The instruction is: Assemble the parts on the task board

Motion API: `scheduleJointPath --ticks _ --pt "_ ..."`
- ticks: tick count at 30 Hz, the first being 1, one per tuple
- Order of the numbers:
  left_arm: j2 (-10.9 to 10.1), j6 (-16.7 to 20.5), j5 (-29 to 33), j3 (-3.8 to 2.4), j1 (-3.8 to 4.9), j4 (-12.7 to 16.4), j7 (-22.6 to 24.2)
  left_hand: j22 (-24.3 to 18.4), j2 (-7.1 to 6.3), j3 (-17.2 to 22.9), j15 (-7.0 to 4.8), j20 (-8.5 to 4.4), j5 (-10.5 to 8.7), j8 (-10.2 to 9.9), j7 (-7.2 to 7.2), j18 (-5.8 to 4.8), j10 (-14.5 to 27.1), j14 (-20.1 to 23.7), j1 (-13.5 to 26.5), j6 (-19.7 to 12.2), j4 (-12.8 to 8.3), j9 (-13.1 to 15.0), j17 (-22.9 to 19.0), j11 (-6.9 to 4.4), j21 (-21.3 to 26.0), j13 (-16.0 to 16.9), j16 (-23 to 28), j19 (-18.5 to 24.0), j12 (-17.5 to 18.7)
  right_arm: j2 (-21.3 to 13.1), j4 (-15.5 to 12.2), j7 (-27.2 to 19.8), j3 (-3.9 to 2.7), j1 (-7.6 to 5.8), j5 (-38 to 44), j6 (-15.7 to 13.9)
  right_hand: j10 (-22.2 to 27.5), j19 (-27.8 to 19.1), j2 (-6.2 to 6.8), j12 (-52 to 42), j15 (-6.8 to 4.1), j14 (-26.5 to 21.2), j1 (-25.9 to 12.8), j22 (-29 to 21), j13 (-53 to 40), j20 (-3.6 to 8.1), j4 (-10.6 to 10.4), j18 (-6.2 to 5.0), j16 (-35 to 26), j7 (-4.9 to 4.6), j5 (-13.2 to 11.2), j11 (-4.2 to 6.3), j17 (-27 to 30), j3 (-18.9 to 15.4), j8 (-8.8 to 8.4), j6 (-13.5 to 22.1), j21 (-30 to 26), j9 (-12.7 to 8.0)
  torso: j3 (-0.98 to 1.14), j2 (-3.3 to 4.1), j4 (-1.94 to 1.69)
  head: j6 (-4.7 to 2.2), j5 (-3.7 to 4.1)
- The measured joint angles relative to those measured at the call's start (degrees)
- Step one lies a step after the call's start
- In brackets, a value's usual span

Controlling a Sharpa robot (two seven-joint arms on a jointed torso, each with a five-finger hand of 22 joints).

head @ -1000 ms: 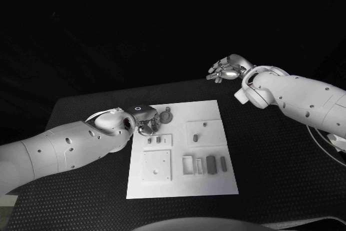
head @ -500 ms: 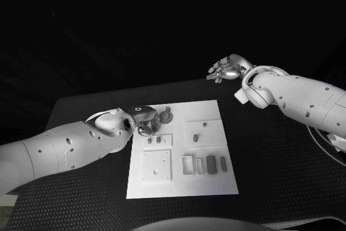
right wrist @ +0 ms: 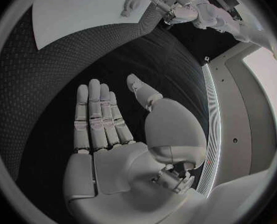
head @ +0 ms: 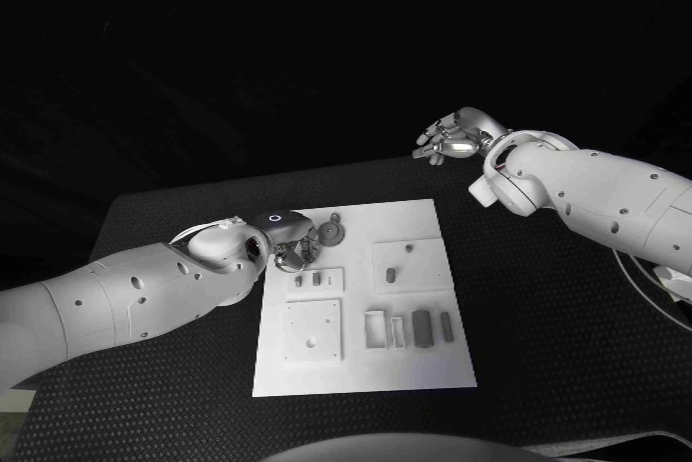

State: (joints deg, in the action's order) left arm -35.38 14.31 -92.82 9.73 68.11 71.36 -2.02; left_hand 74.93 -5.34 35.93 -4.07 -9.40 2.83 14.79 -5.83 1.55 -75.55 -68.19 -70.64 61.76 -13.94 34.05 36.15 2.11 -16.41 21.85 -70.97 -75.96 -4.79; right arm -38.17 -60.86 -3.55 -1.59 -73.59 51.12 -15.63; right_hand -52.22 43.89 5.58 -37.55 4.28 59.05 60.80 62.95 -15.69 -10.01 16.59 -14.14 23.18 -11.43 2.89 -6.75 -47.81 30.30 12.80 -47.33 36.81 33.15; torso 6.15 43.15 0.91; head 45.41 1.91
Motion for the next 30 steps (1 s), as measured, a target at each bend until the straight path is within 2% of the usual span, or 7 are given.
scheduleJointPath --ticks 4,11,30 --pt "0.0 0.2 0.3 0.07 -0.08 0.0 0.0 0.0 -0.23 0.0 0.27 -0.13 0.00 -0.9 -1.06 -0.28 1.0 0.6 0.3 -1.1 0.0 -0.3 -0.1 0.53 0.0 -0.2 0.0 0.3 0.8 0.0 0.0 0.0 0.00 0.00 0.0 0.0 0.0 0.0 0.00 0.0 0.00 0.0 0.0 0.0 0.0 0.00 0.0 0.00 0.0 0.00 0.0 0.00 -0.1 0.0 0.00 0.0 0.0 0.0 0.00 -0.03 0.00 0.03 0.01" --pt "-0.1 0.5 0.6 0.14 -0.18 0.1 -0.2 0.0 -1.63 -0.3 0.47 -0.12 0.06 -1.5 -1.66 -0.32 1.9 0.8 1.3 -2.7 0.3 -0.8 -0.1 0.96 0.0 -0.2 0.0 0.3 0.8 -0.1 0.0 0.0 0.00 0.00 0.0 0.0 0.0 0.0 0.00 0.0 0.00 0.0 0.0 0.0 0.0 0.00 0.0 0.00 0.0 0.00 0.0 0.00 0.0 0.0 0.00 0.0 0.0 0.0 -0.03 -0.02 0.01 0.03 0.05" --pt "-0.3 0.7 1.2 0.24 -0.32 0.0 -0.6 0.0 -2.51 -0.4 0.69 -0.01 0.05 -2.5 -2.14 -0.34 2.9 1.0 1.5 -5.0 0.4 -1.3 -0.1 1.27 0.0 -0.2 -0.3 0.4 0.8 -0.1 0.1 0.0 0.00 0.00 0.0 0.2 0.0 0.0 0.23 0.0 0.00 0.0 -0.2 0.0 0.0 0.00 0.0 0.00 0.0 0.00 0.0 0.00 -0.1 0.0 0.00 0.0 0.0 0.0 -0.07 0.02 -0.03 0.05 0.08"
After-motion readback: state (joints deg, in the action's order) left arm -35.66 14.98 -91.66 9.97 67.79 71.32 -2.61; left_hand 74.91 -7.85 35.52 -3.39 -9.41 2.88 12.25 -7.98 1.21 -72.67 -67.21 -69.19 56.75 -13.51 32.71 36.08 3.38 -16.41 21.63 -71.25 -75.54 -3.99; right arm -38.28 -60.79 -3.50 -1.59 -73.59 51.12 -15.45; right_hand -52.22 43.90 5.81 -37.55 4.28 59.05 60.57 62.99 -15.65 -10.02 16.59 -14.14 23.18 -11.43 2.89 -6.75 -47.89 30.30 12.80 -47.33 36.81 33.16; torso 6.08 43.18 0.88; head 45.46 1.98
